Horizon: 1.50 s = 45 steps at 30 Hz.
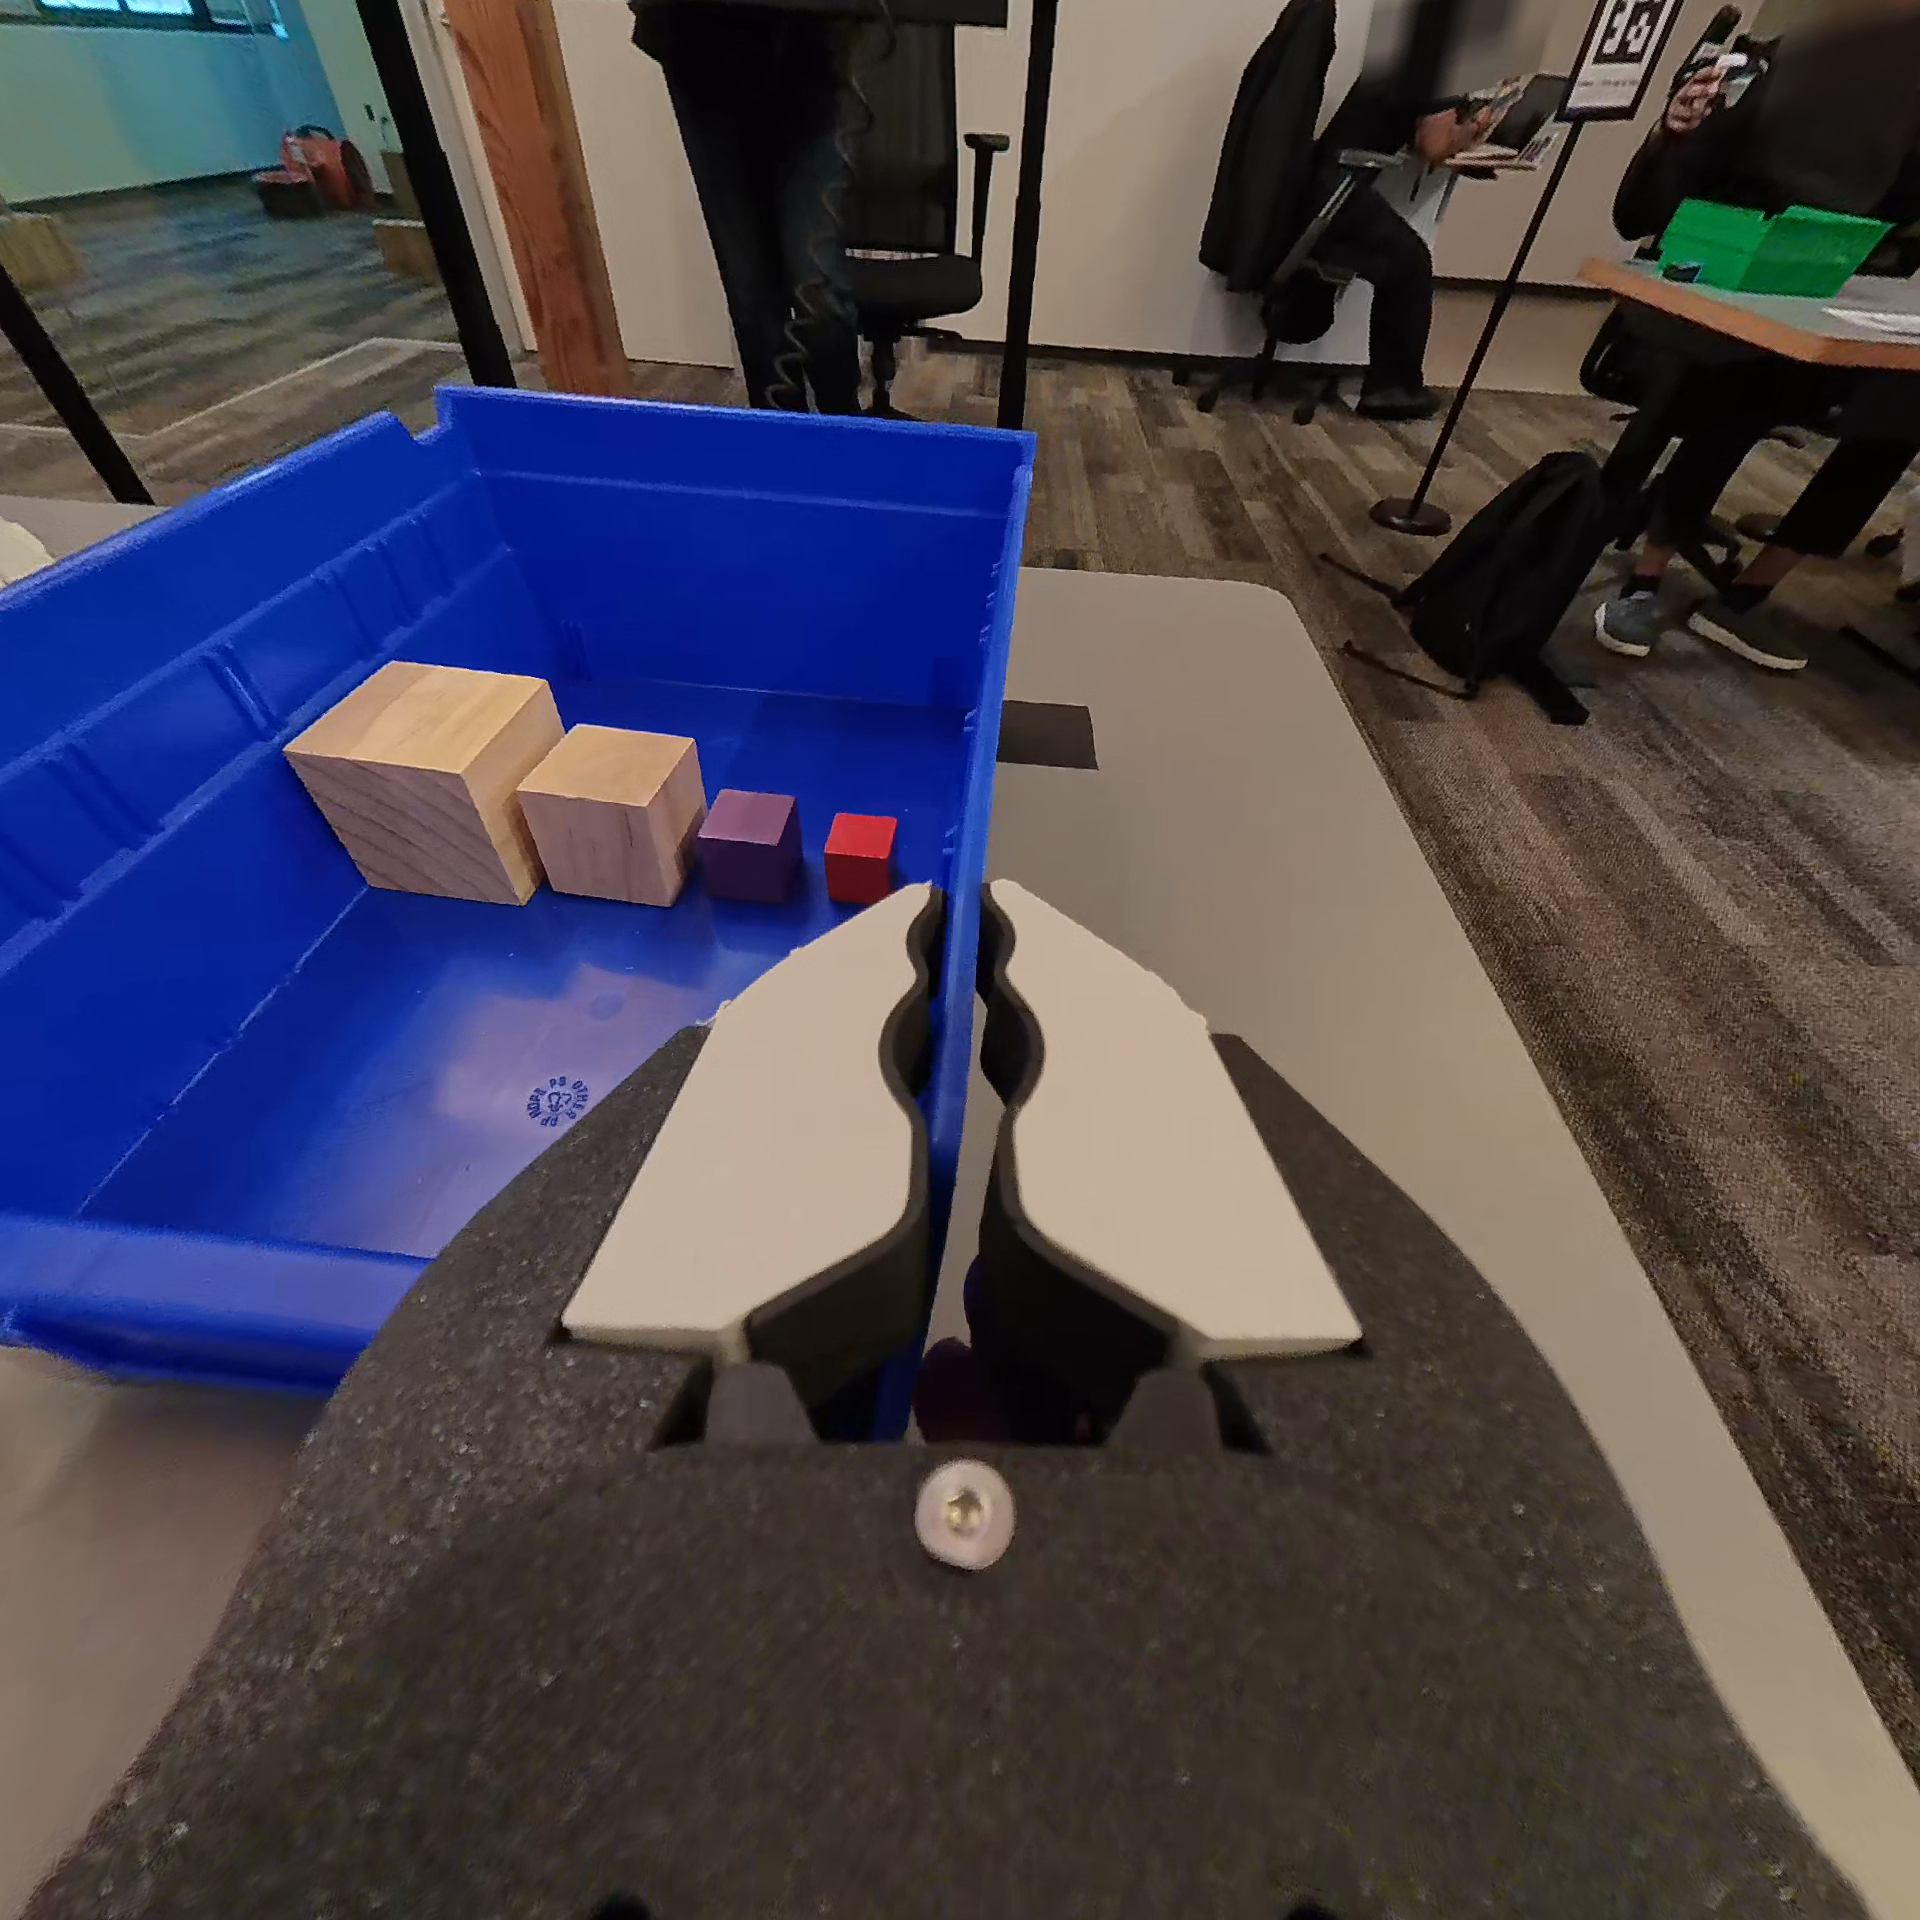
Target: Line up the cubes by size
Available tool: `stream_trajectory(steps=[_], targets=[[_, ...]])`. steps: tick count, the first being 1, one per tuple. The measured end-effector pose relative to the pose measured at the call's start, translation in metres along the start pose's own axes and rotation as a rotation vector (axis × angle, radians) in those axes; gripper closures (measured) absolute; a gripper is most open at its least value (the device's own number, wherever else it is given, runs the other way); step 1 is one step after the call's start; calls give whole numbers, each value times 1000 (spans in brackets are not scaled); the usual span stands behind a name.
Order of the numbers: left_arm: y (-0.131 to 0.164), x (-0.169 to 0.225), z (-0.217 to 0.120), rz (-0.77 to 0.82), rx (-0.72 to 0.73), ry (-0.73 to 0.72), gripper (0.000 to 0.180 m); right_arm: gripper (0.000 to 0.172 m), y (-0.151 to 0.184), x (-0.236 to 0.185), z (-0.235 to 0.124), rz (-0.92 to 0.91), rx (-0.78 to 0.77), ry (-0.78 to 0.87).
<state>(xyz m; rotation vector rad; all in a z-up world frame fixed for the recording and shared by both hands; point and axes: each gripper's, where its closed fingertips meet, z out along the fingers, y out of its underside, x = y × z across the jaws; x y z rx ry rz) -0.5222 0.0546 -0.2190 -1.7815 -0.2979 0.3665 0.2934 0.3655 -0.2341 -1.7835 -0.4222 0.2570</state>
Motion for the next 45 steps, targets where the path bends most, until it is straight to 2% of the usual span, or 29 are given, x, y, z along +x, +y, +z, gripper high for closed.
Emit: stream_trajectory(steps=[7, 14, 32, 45], targets=[[-12, -13, -28, -39, 46, -30, 177, 168, 3, -8, -17, 32, -12, -33], [-30, -30, -59, -83, 118, -80, 177, 168, 10, -35, -43, 25, -25, -98], [-51, -60, -91, -143, 214, -151, 177, 169, 22, -146, -109, -7, -43, -327], [-57, -72, -105, -163, 251, -179, 177, 169, 15, -251, -103, -37, -41, -470]])
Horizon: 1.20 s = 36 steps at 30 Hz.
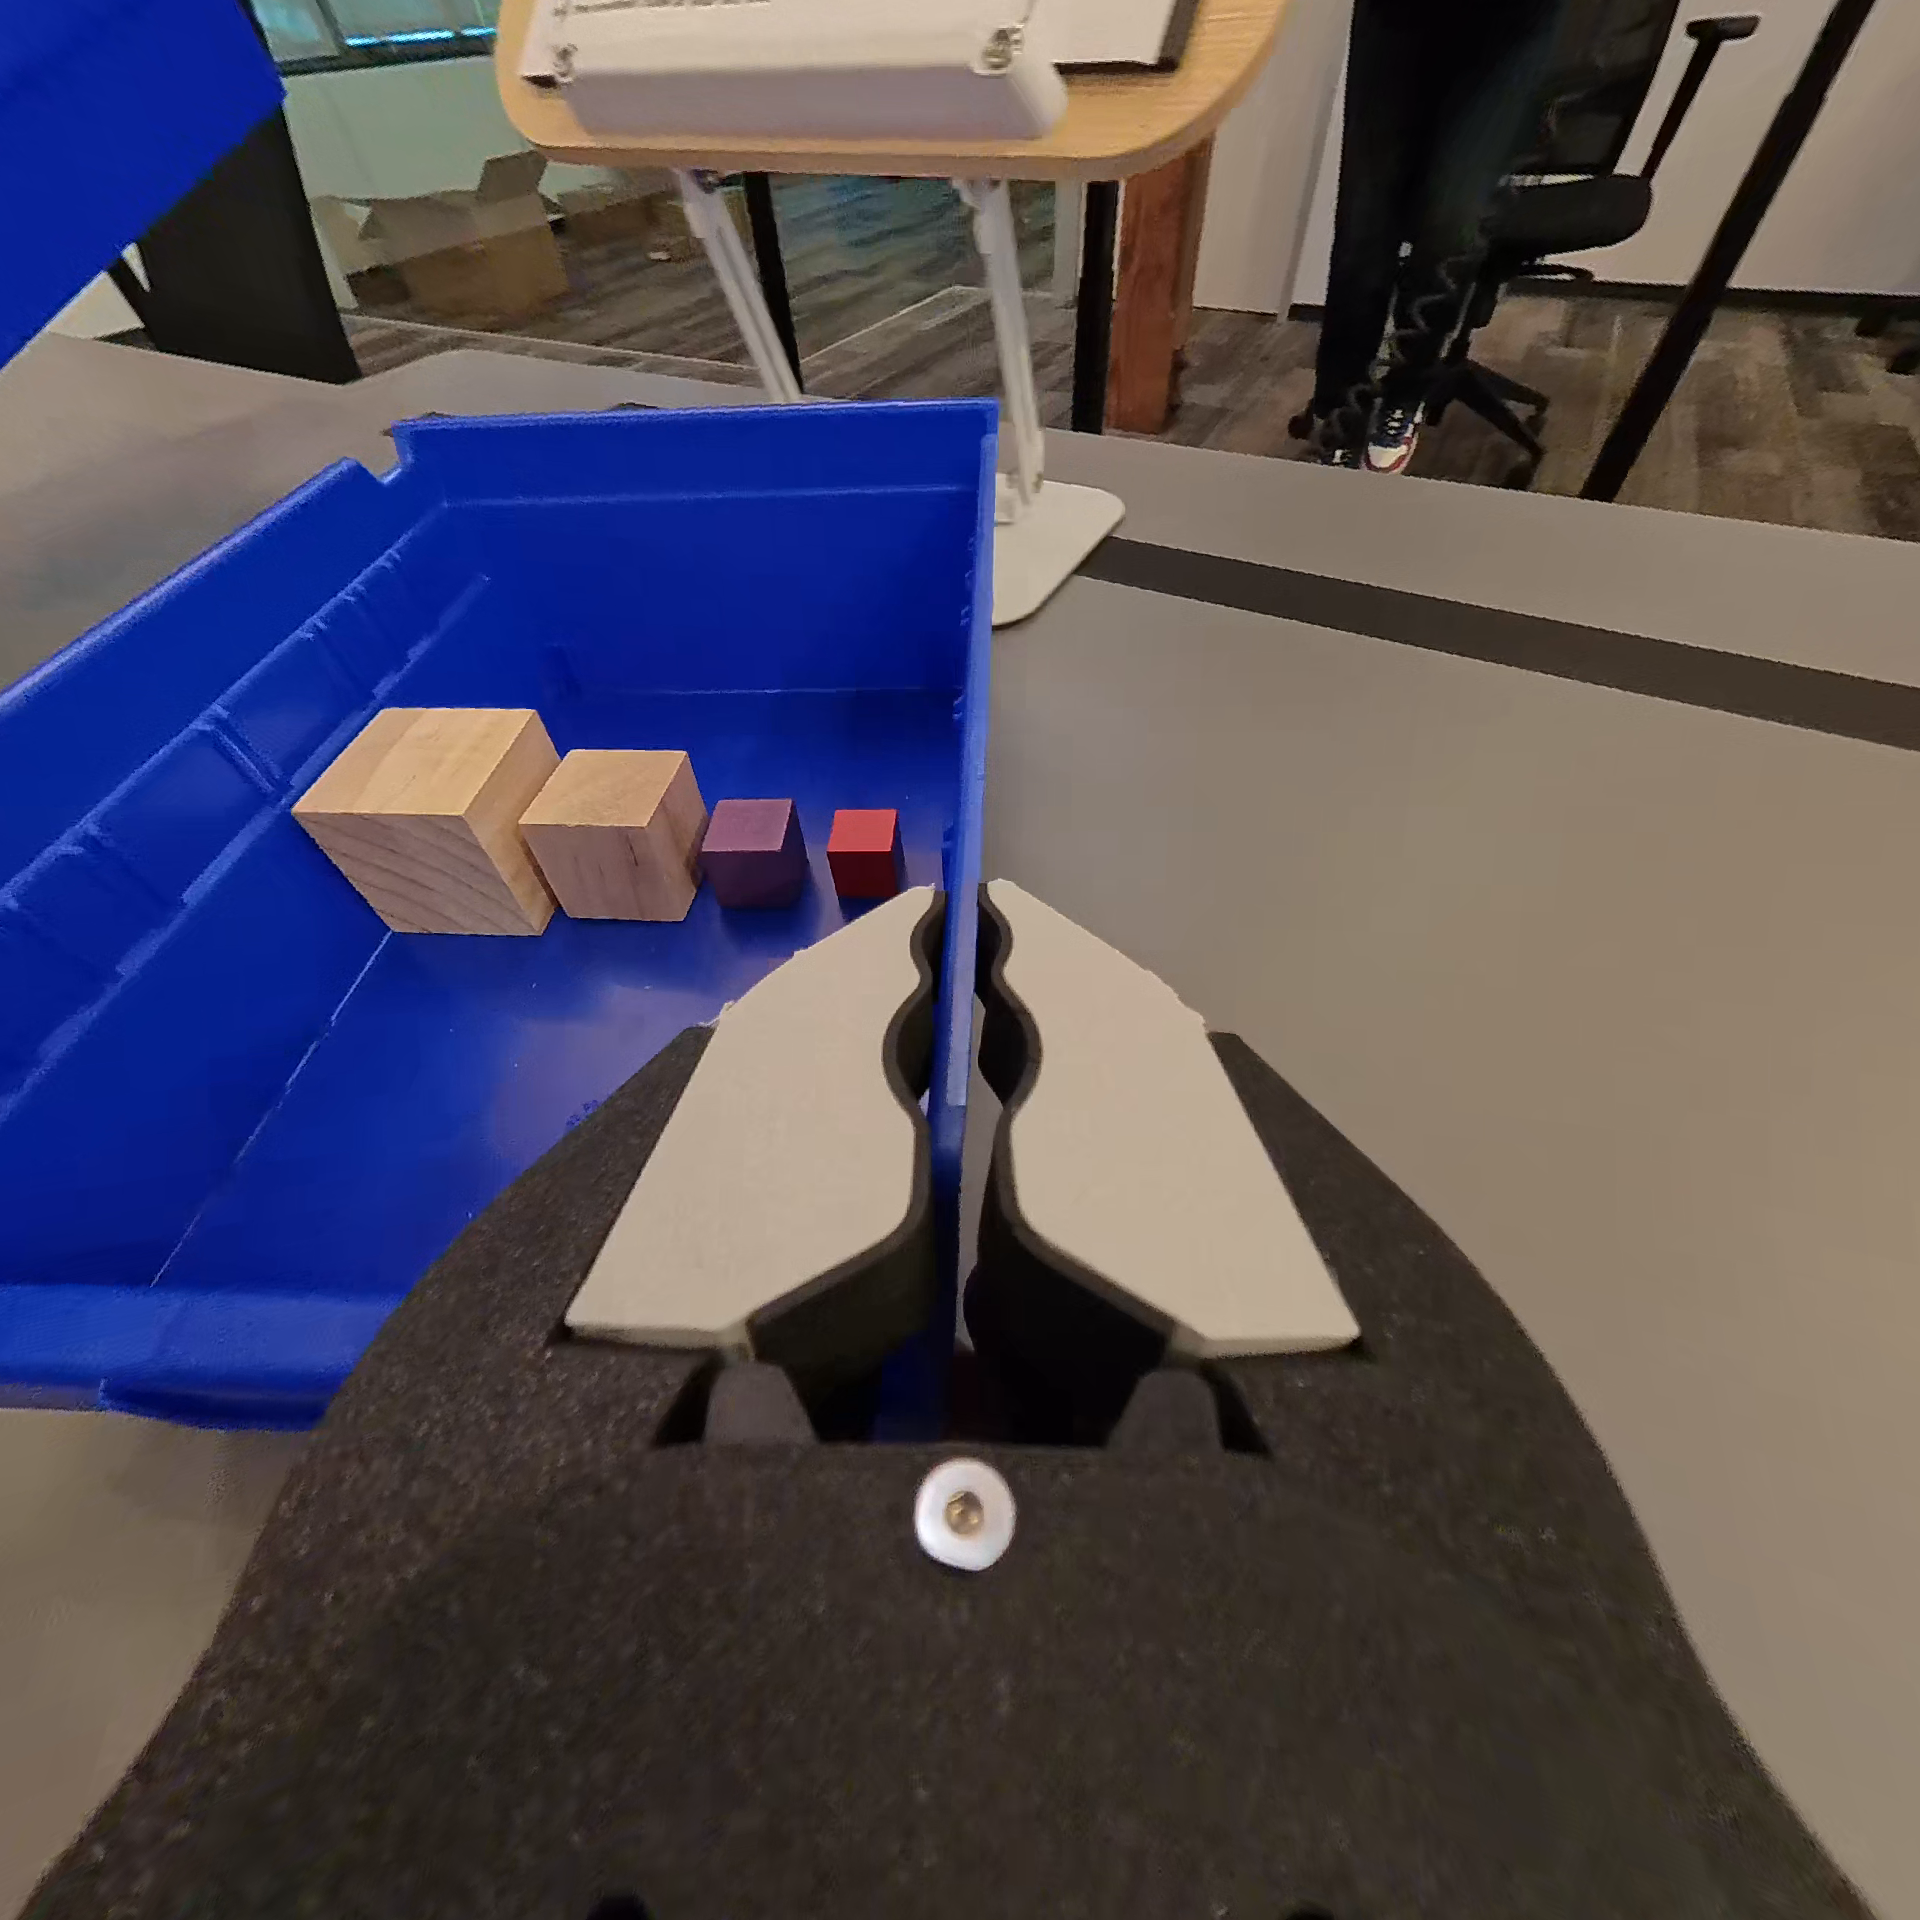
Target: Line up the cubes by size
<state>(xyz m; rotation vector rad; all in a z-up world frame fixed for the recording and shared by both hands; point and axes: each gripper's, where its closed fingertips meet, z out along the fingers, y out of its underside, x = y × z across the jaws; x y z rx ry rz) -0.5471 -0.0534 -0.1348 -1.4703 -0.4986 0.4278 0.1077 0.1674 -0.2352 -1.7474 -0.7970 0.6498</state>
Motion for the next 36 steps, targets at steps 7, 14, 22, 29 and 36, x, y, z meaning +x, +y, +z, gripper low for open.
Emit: stream_trajectory(steps=[7, 14, 22, 29, 36], targets=[[1, -4, 0, 6, -5, -15, 177, 169, -10, -50, 37, -15, 4, -65], [4, -5, 1, 4, -9, -22, 177, 130, -44, -57, 33, -214, 93, -81], [5, 2, 3, 12, -15, -12, 177, 127, -13, -145, -31, -769, -37, -593], [7, 11, 7, 16, -19, 9, 177, 126, 44, -174, -5, -1023, -193, -703], [7, 9, 7, 13, -19, 9, 177, 132, 58, -189, 4, -1000, -225, -814]])
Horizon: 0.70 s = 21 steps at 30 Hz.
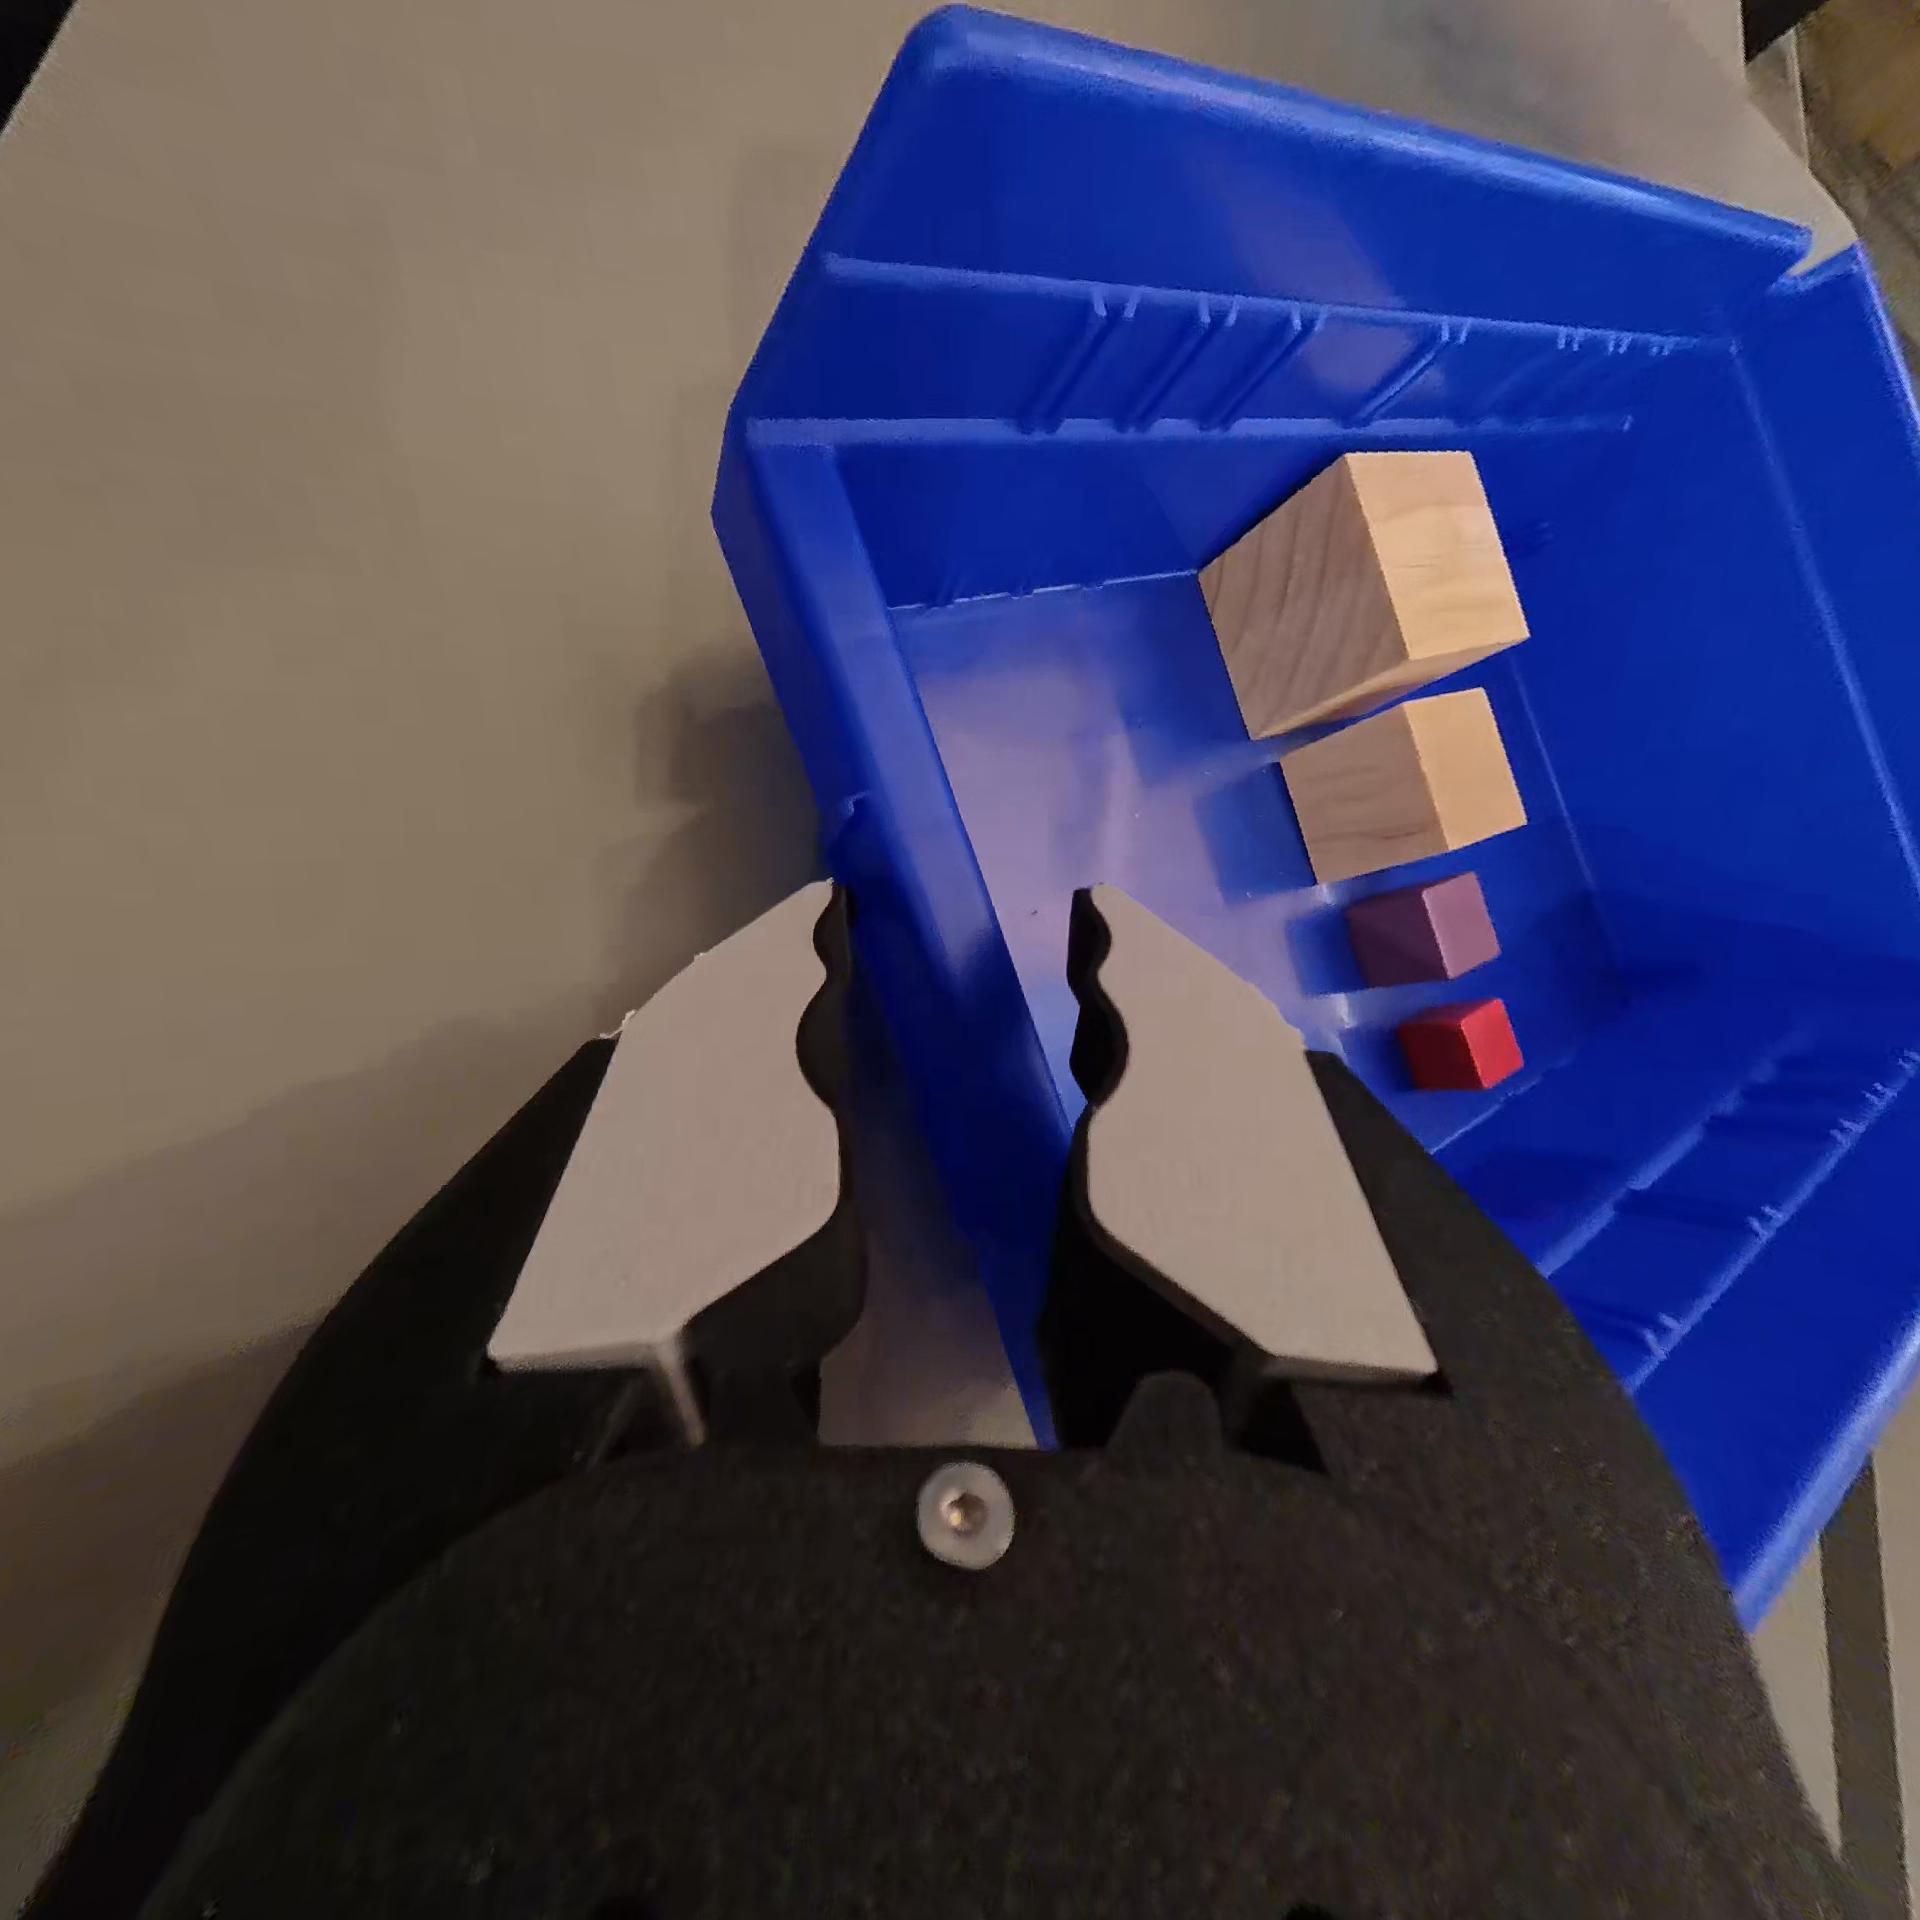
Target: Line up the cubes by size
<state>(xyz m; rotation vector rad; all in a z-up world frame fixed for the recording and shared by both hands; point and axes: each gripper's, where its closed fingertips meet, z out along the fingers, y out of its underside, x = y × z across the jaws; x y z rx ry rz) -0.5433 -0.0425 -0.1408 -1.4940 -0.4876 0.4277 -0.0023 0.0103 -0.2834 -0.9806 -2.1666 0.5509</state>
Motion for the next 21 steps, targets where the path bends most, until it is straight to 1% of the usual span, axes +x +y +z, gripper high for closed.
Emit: stream_trajectory(steps=[4, 8, 21], targets=[[-2, -2, -2, -1, 6, -2, 177, 137, -5, 0, 5, -29, 15, -24], [-5, -5, -4, -6, 16, -10, 177, 145, -14, 5, 14, -65, 25, 7], [-14, -19, -13, -44, 49, -40, 177, 147, -51, 30, 64, -100, 33, 40]])
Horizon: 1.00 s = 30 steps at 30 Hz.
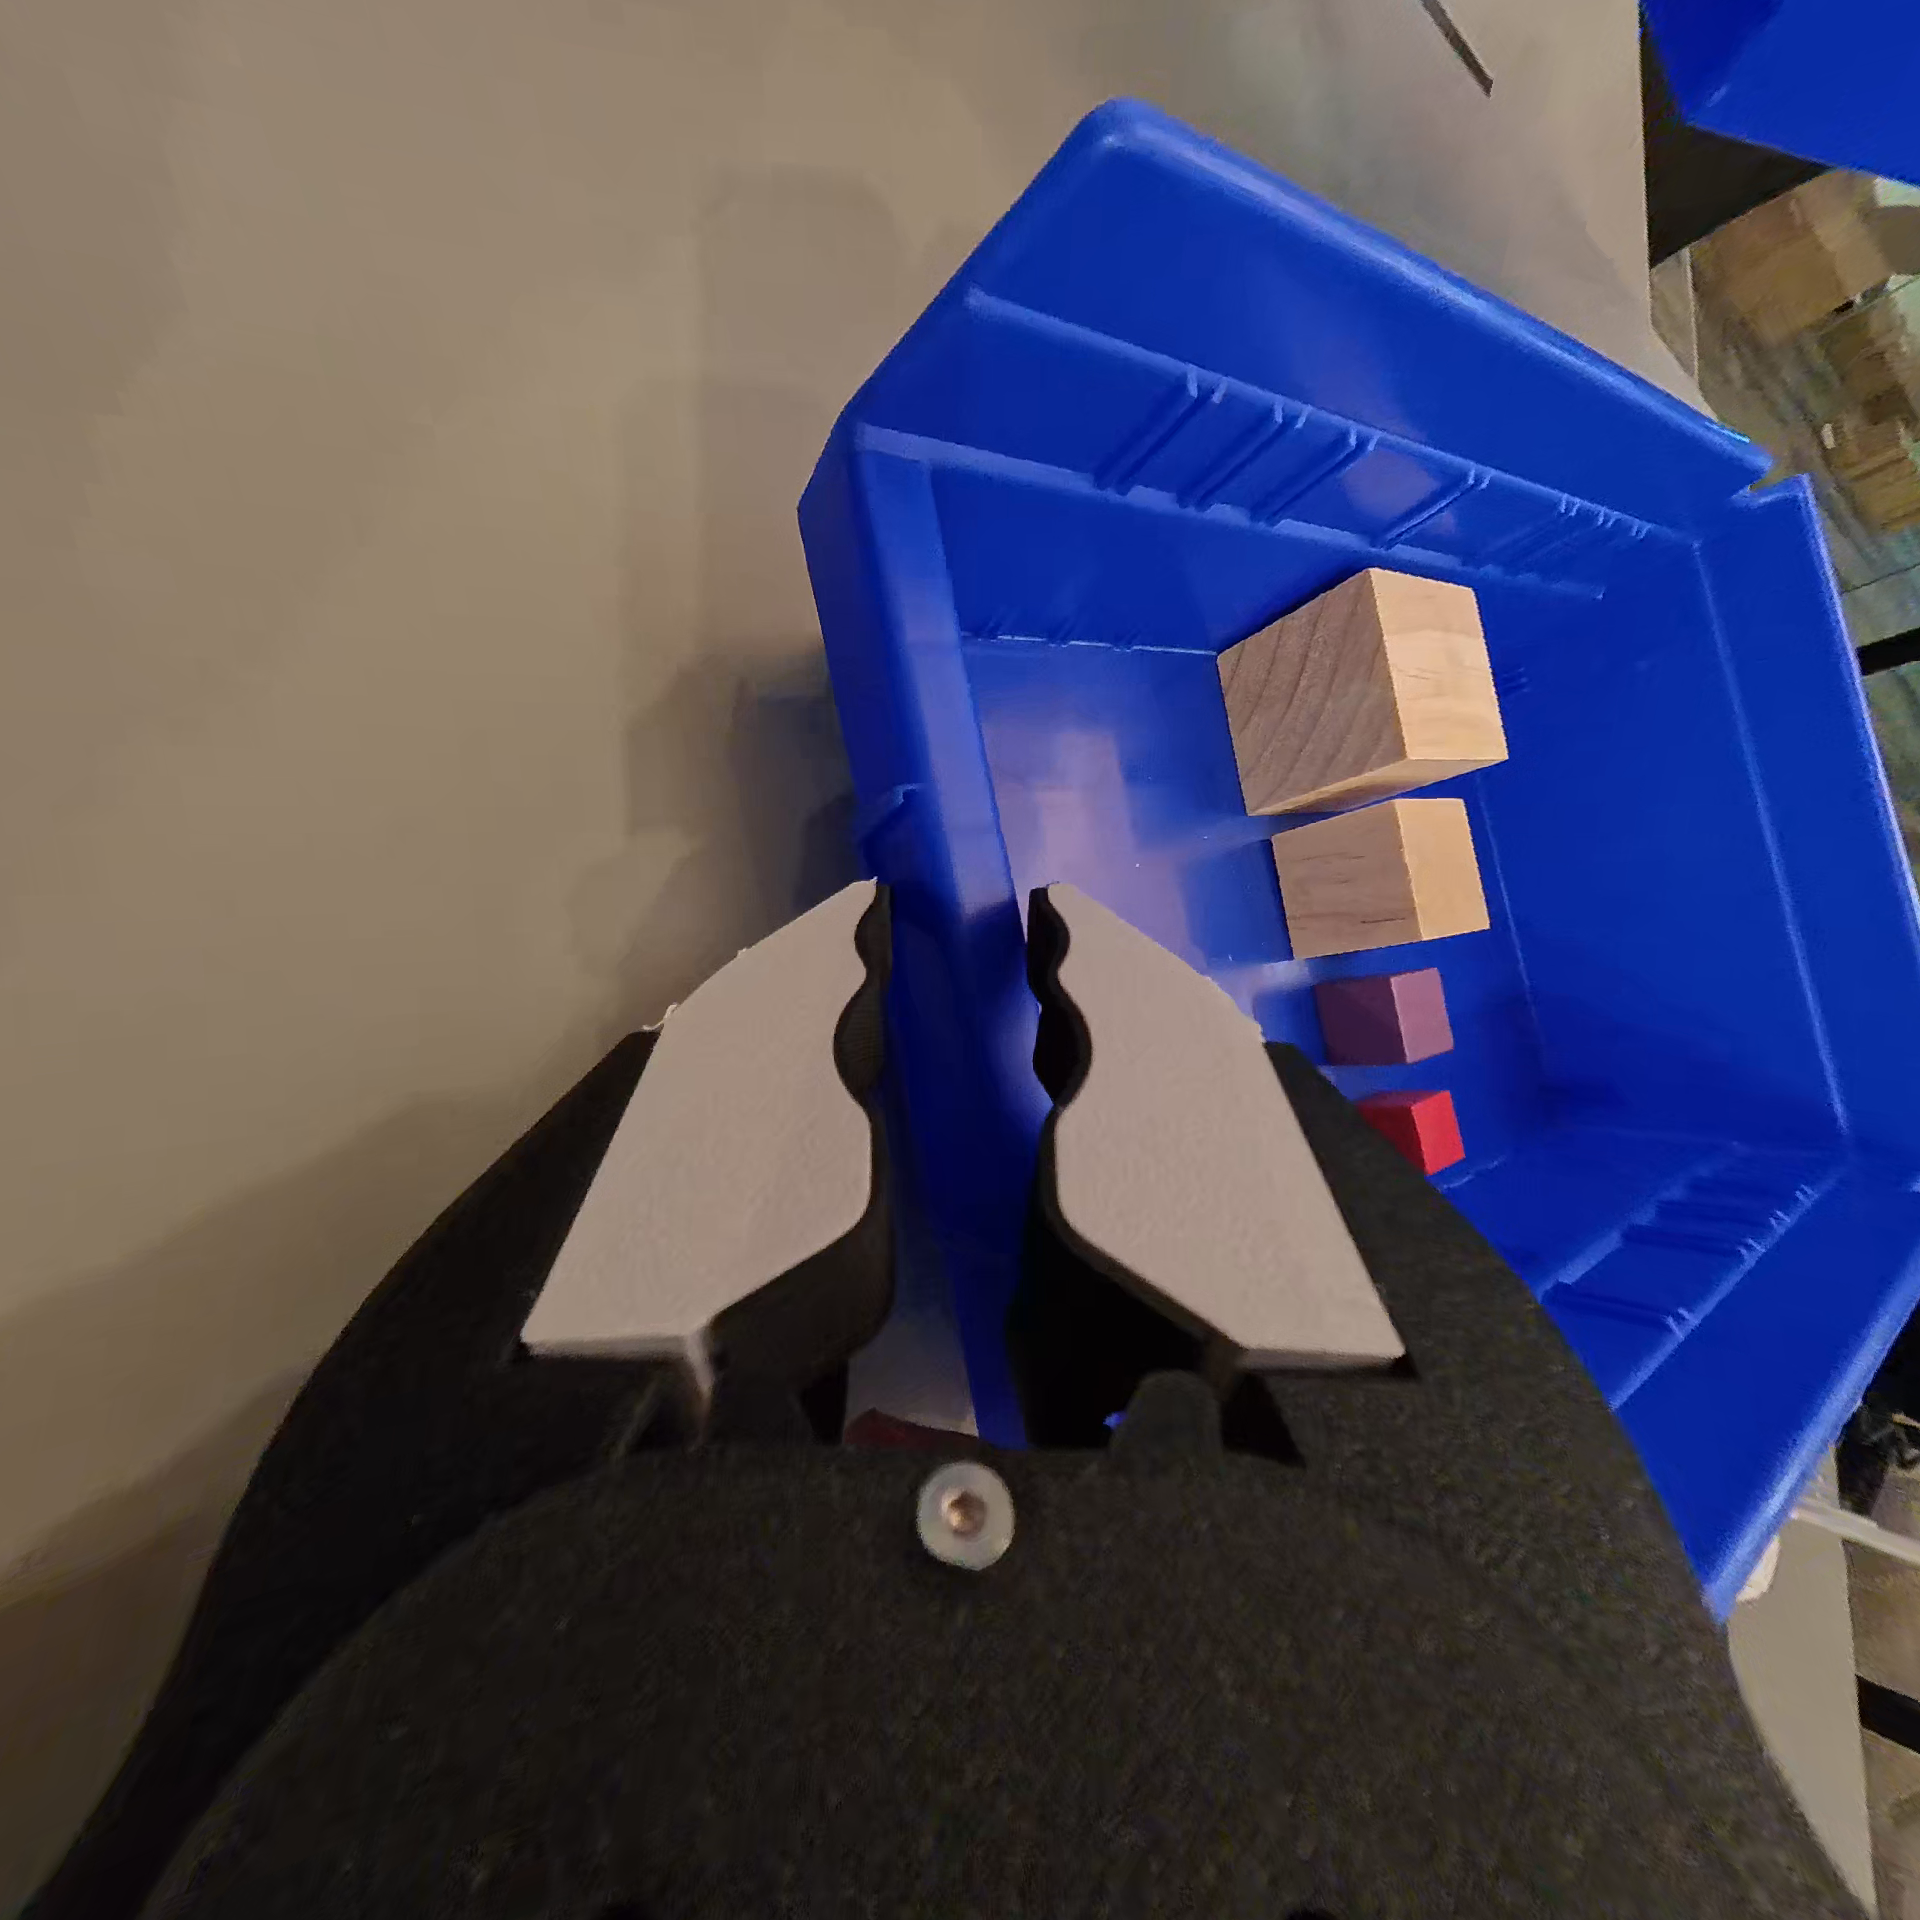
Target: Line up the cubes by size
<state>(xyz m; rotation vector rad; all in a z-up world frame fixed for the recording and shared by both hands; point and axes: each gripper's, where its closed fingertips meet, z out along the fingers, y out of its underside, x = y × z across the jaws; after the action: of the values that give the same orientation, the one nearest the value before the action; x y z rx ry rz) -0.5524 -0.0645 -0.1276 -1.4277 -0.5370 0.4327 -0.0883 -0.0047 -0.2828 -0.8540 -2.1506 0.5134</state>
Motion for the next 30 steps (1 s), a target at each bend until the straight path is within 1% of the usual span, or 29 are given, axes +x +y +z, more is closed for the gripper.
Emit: stream_trajectory(steps=[8, 16, 22, 30], targets=[[-16, -20, -15, -28, 55, -54, 177, 147, -30, 21, 45, -6, -2, -1], [-28, -33, -26, -35, 89, -89, 177, 147, -55, 44, 86, 27, -19, 10], [-34, -44, -34, -69, 113, -107, 177, 147, -70, 70, 121, 56, -41, 58], [-44, -62, -49, -73, 154, -163, 177, 148, -91, 108, 170, 134, -95, 140]])
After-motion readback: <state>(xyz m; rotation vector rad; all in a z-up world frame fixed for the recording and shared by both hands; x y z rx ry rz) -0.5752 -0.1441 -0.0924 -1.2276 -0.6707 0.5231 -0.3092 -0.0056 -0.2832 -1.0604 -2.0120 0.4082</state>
